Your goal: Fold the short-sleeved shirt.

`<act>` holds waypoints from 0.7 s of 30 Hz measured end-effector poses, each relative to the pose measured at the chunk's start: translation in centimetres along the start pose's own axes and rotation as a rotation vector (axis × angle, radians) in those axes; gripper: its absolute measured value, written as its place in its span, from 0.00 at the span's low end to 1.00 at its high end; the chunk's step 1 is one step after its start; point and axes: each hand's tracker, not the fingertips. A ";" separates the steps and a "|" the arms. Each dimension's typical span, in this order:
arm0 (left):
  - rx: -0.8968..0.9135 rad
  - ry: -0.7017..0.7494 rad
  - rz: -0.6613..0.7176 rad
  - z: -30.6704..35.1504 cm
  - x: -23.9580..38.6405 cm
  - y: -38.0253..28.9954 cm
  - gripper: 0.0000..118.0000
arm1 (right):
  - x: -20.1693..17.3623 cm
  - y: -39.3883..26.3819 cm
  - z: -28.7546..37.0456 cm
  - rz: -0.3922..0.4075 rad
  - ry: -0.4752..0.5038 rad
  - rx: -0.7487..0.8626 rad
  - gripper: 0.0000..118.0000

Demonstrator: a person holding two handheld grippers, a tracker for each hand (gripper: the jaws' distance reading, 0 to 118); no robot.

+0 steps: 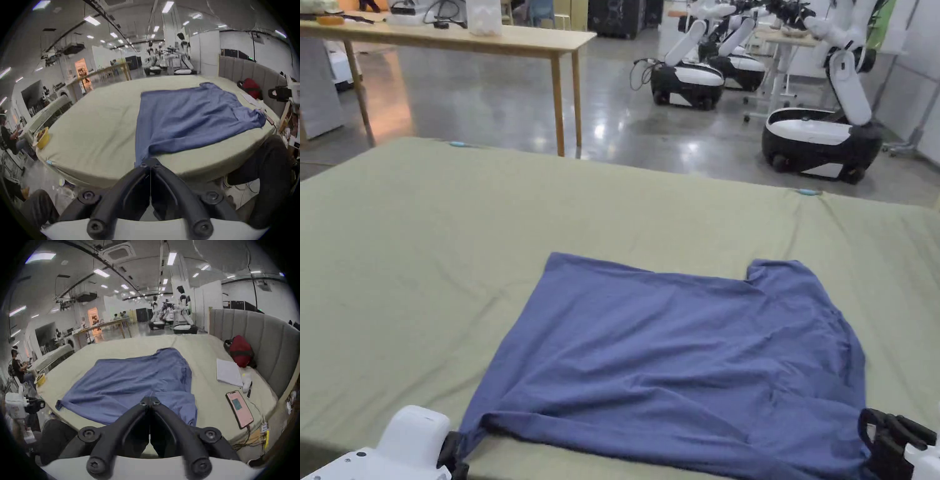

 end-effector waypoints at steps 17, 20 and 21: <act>-0.122 -0.082 -0.037 -10.1 -1.4 1.8 0.10 | 8.0 -1.8 -2.1 0.055 -0.103 -0.247 0.00; -0.133 -0.062 -0.060 -9.7 0.0 3.0 0.03 | 8.9 -3.3 -2.6 0.075 -0.040 -0.239 0.43; -0.139 -0.072 -0.062 -9.5 0.3 3.2 0.03 | 9.1 -3.7 -3.0 0.063 -0.019 -0.249 0.82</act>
